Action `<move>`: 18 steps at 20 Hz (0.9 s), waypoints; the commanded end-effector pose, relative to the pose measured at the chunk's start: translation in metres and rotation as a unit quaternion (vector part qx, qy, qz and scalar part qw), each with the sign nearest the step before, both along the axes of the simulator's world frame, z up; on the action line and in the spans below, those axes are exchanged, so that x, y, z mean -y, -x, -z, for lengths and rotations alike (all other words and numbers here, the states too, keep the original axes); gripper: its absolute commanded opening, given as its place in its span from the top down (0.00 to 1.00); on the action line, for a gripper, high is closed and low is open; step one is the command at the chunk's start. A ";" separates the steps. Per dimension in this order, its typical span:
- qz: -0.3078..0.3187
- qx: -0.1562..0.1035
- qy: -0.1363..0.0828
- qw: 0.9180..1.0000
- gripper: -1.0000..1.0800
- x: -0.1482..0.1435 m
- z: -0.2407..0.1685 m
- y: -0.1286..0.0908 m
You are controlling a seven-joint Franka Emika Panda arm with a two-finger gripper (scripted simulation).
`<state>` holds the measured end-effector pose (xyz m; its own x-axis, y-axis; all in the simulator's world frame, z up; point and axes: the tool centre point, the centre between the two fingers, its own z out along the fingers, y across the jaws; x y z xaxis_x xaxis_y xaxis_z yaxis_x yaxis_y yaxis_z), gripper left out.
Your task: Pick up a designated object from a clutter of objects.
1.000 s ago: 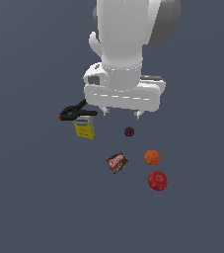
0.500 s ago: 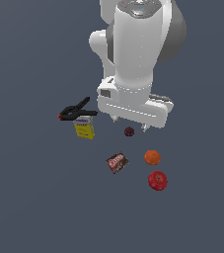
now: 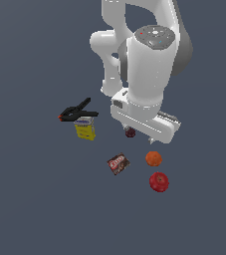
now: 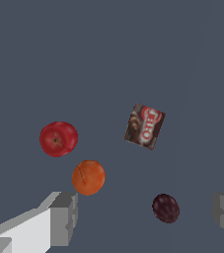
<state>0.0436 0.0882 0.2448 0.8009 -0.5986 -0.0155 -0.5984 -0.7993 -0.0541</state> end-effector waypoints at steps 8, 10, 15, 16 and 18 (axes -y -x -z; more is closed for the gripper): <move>0.102 -0.009 0.002 0.995 0.04 -0.028 0.036 -0.004; 0.123 -0.011 0.002 0.992 0.04 -0.034 0.043 -0.004; 0.176 -0.015 0.005 0.984 0.04 -0.048 0.063 -0.004; 0.186 -0.015 0.005 0.982 0.04 -0.051 0.066 -0.004; 0.207 -0.017 0.006 0.978 0.04 -0.056 0.074 -0.004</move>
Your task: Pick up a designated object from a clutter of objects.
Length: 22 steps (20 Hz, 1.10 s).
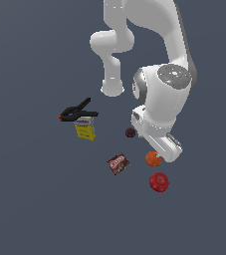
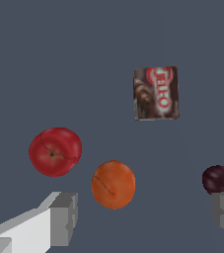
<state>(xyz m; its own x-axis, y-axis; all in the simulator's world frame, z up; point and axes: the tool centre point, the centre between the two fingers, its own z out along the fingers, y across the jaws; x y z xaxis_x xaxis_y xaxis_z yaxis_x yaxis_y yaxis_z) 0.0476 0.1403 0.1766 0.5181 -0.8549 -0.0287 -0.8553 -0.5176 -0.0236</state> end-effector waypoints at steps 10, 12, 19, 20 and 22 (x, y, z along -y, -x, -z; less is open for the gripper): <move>0.122 -0.006 0.009 0.992 0.04 -0.031 0.044 0.004; 0.141 -0.006 0.010 0.990 0.04 -0.036 0.051 0.005; 0.191 -0.007 0.015 0.982 0.04 -0.048 0.070 0.008; 0.195 -0.007 0.015 0.981 0.04 -0.050 0.072 0.008; 0.204 -0.007 0.016 0.979 0.04 -0.052 0.075 0.009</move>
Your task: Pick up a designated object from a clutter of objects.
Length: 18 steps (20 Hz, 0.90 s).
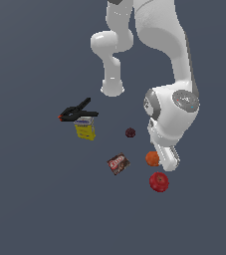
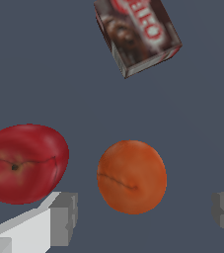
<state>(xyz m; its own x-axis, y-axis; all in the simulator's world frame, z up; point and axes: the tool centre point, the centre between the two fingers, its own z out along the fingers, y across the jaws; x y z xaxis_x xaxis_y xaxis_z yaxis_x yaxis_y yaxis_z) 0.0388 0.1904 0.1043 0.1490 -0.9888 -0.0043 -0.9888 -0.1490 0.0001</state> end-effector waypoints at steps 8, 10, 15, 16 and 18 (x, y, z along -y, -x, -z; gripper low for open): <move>0.019 0.000 0.002 1.000 0.04 -0.004 0.007 0.001; 0.019 0.000 0.002 1.000 0.04 -0.004 0.008 0.001; 0.020 0.000 0.002 1.000 0.04 -0.004 0.025 0.002; 0.020 0.000 0.002 1.000 0.04 -0.004 0.031 0.002; 0.020 0.000 0.002 1.000 0.04 -0.004 0.042 0.003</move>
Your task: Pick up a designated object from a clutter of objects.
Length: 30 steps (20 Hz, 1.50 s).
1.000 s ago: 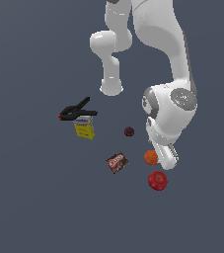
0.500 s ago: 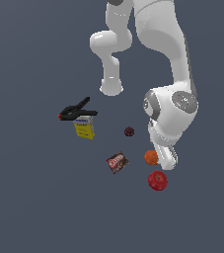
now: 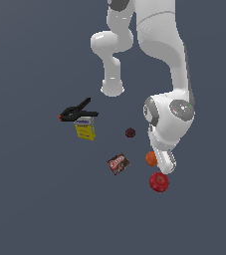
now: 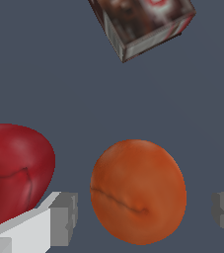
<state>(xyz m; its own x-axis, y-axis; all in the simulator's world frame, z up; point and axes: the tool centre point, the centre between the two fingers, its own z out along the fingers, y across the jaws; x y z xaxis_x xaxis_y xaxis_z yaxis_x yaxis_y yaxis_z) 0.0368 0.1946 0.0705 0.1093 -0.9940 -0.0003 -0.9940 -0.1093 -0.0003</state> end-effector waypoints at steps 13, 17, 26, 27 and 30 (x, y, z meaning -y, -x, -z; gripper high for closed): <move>0.001 0.000 0.000 1.000 1.00 0.000 0.024 0.000; 0.001 0.000 0.000 1.000 1.00 0.000 0.024 0.000; 0.001 0.000 0.000 1.000 1.00 -0.002 0.006 0.003; 0.001 0.000 0.000 1.000 1.00 -0.003 0.001 0.004; 0.001 0.000 0.000 1.000 1.00 -0.005 -0.016 0.007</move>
